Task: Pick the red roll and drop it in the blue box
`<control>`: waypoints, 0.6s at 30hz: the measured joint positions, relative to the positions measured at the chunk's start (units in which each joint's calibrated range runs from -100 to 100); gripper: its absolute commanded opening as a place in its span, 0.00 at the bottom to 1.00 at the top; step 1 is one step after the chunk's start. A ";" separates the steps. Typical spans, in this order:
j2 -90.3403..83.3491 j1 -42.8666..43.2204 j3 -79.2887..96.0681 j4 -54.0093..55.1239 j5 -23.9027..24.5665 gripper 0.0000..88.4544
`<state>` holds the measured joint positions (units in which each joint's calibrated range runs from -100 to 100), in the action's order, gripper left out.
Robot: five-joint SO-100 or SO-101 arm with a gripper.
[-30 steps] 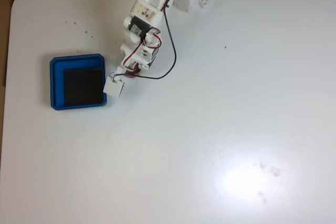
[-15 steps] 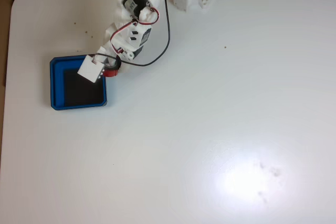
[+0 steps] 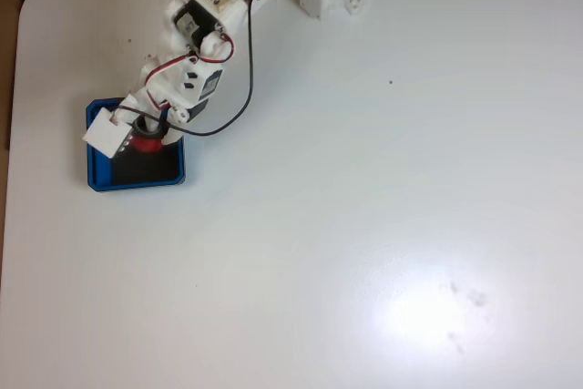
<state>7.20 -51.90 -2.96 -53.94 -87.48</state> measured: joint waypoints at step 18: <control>10.08 -2.28 -8.43 0.00 0.25 0.01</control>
<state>17.27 -54.18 -11.39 -53.94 -87.23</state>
